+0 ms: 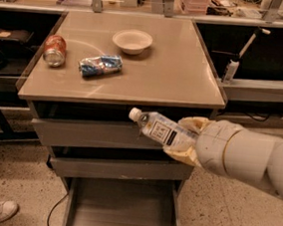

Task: Pick blue plastic bottle from bottom drawer and place on counter

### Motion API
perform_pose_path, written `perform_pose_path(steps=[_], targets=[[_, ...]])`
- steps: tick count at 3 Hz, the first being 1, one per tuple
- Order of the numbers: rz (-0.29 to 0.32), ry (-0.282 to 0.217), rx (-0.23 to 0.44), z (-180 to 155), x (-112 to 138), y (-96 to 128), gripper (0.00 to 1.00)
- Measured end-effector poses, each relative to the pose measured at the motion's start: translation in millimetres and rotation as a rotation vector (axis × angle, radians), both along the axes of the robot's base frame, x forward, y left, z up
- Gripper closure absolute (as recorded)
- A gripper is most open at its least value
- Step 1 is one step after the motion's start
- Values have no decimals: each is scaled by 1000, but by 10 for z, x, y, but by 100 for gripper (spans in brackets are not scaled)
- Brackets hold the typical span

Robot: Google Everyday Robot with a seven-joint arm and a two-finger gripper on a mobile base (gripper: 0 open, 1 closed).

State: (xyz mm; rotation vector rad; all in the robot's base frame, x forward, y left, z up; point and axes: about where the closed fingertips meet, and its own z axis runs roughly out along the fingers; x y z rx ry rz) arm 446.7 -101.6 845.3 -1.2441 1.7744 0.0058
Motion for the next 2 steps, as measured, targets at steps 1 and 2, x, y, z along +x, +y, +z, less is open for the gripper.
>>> perform_pose_path(steps=[1, 2], targets=[[-10, -75, -45, 554, 247, -66, 100], [-6, -102, -49, 856, 610, -99, 100]])
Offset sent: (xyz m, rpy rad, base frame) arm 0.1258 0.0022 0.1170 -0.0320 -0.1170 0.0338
